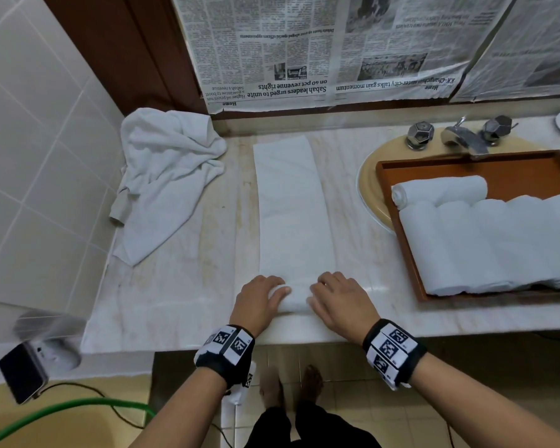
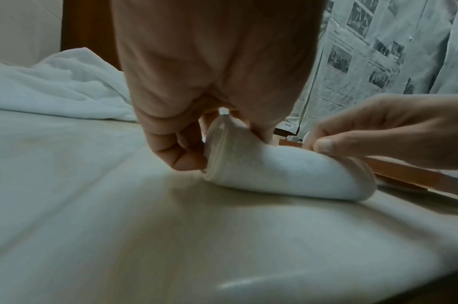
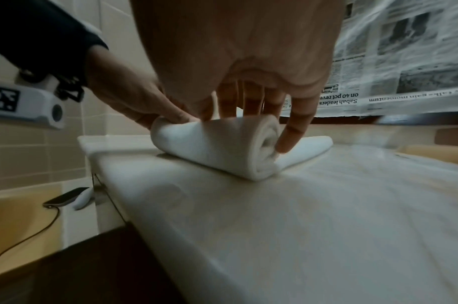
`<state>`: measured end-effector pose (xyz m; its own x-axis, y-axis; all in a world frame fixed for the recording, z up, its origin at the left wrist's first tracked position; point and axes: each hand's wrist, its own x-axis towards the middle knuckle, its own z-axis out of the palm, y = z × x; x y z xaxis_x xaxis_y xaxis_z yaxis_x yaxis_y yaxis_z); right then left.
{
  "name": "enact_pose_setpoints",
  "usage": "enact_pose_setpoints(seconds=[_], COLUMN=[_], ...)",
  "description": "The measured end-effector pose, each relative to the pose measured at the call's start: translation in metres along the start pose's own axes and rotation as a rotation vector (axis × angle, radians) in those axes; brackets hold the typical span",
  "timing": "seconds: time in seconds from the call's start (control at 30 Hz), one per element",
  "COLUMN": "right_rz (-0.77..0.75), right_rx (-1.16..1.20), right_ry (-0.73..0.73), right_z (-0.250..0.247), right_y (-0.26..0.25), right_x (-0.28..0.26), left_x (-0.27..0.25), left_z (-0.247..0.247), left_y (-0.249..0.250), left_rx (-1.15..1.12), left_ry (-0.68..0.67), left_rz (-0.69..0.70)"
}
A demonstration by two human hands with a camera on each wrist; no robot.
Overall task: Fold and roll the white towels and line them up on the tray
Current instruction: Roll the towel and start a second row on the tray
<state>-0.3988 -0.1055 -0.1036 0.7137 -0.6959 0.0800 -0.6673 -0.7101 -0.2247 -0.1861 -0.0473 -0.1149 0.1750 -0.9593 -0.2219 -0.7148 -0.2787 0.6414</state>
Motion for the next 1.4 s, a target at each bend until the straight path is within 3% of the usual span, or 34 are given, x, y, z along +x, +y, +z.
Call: enact_pose_setpoints(seconds=[0.13,0.2,0.33,0.43,0.57,0.73,0.9,1.1,1.2,1.3,1.4], right_rz=[0.006,0.047,0.174,0.254,0.269,0.081,-0.007,0.09,0.196,0.227,0.17], right_rx=[0.057,0.159,0.377,0.513,0.366,-0.048,0.096,0.397,0.551,0.614,0.4], right_ry=[-0.064,-0.141,-0.245,-0.234,-0.26,0.034,-0.098,-0.234,-0.318,-0.376,-0.344], right_z=[0.006,0.004,-0.004,-0.005,-0.002,-0.001,0.005,0.0,-0.001,-0.009,-0.015], right_y=[0.006,0.009,0.017,0.019,0.011,-0.01,0.008,0.025,0.025,0.026,0.02], right_x=[-0.007,-0.004,0.009,0.015,0.016,0.007,0.004,0.019,0.018,0.016,0.016], left_x=[0.0,-0.005,-0.018,-0.023,-0.009,0.014,0.014,-0.015,-0.018,-0.012,-0.005], left_z=[0.001,0.003,0.004,0.004,-0.001,-0.009,-0.003,0.007,0.003,-0.004,-0.004], left_y=[0.003,0.005,-0.003,-0.009,-0.005,0.0,-0.003,-0.016,-0.014,-0.005,-0.005], left_rx=[-0.081,-0.082,-0.024,0.017,0.03,-0.004,-0.016,0.159,0.216,0.155,0.074], left_ry=[0.122,0.157,0.101,0.068,-0.001,-0.065,-0.026,0.093,0.094,-0.042,-0.119], left_rz=[-0.077,-0.003,0.167,0.155,0.072,0.011,0.089,0.301,0.262,0.155,0.107])
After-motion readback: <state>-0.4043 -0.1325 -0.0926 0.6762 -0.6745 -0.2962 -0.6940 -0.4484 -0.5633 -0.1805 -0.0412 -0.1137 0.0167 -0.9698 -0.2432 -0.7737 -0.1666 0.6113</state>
